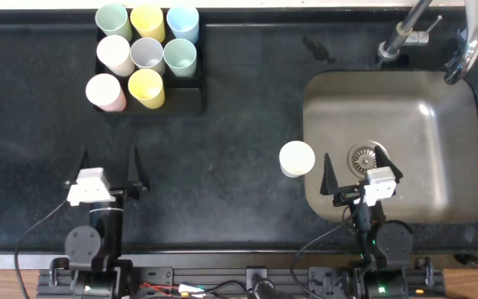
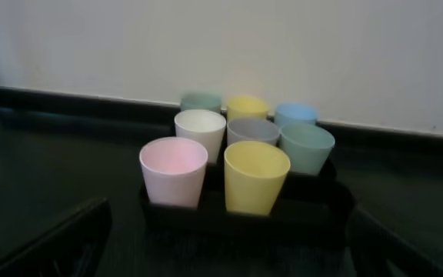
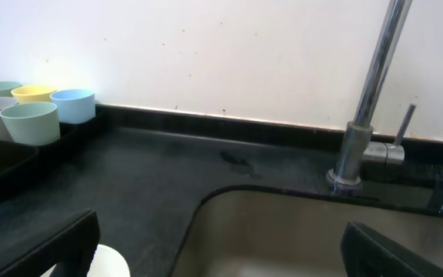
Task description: Store Cups
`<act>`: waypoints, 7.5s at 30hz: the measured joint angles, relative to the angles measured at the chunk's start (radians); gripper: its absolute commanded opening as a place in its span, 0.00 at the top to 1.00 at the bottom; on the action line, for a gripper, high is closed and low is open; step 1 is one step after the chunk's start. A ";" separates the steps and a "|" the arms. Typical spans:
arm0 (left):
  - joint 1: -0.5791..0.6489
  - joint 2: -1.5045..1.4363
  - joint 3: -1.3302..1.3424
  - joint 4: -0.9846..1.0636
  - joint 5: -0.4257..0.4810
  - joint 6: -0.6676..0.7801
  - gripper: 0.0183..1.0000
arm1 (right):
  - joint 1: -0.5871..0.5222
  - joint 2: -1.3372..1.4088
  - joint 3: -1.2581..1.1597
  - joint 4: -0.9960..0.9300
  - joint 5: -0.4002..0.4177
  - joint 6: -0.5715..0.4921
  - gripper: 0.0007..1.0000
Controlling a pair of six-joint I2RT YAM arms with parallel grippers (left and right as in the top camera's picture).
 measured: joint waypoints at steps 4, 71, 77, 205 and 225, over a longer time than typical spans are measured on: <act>0.000 0.000 0.000 -0.077 0.022 0.000 0.00 | 0.000 0.000 0.000 0.000 0.000 0.000 0.00; 0.000 -0.002 0.000 -0.079 0.043 0.003 0.00 | 0.042 0.103 0.047 0.023 0.013 0.216 0.00; 0.000 -0.002 0.000 -0.079 0.044 0.003 0.00 | 0.042 0.408 0.403 -0.273 -0.079 0.268 0.00; 0.000 -0.004 0.001 -0.080 0.048 0.003 0.00 | 0.485 2.274 2.366 -1.172 -0.227 0.377 0.96; 0.000 -0.004 0.001 -0.080 0.047 0.003 0.00 | 0.531 2.319 2.366 -1.201 -0.194 0.473 0.96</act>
